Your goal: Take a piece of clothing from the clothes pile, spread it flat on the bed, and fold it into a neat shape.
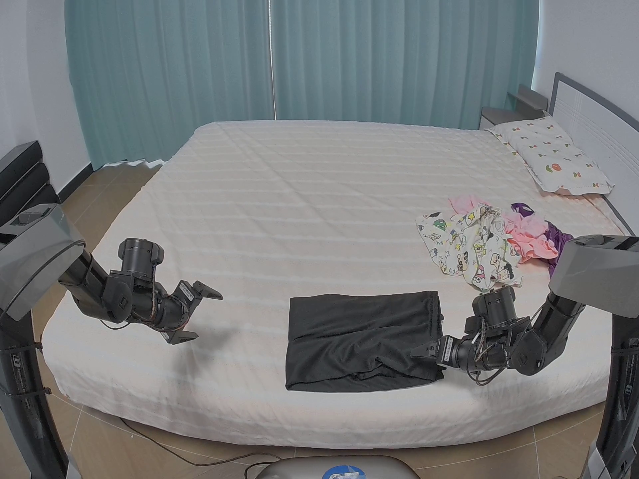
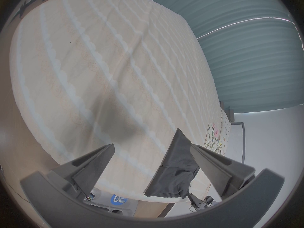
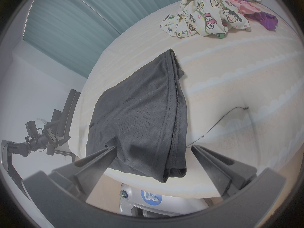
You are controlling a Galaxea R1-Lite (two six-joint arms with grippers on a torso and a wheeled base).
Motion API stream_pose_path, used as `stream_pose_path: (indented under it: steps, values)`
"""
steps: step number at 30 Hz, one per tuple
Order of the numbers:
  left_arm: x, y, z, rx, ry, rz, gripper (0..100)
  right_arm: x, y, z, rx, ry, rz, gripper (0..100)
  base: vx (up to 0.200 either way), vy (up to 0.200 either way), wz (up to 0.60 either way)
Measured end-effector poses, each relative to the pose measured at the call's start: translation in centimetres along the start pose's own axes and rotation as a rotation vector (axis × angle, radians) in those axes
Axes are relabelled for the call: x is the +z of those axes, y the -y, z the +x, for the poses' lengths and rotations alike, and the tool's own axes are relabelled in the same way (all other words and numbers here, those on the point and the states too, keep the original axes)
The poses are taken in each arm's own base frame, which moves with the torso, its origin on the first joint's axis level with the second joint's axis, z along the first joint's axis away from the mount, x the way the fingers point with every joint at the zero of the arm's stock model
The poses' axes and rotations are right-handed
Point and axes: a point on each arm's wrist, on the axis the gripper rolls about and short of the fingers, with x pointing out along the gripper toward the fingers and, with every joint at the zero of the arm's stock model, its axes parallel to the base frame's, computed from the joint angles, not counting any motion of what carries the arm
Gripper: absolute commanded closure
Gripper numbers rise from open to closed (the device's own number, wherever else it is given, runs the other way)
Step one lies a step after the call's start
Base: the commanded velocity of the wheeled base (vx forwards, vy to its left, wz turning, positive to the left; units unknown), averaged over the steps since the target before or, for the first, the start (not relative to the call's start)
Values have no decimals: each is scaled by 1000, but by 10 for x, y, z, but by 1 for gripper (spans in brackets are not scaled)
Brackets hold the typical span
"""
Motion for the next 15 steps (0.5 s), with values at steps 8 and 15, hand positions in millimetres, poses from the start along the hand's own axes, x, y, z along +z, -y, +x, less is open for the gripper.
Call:
stream_pose_path:
  steps: [8, 15]
  values:
    - [0, 0, 0, -1, 0, 0, 0, -5, -3, 2, -3, -13, -39, 100, 0, 0, 0]
    - [0, 0, 0, -1, 1, 1, 0, -14, 2, -1, -48, -36, -115, 100, 0, 0, 0]
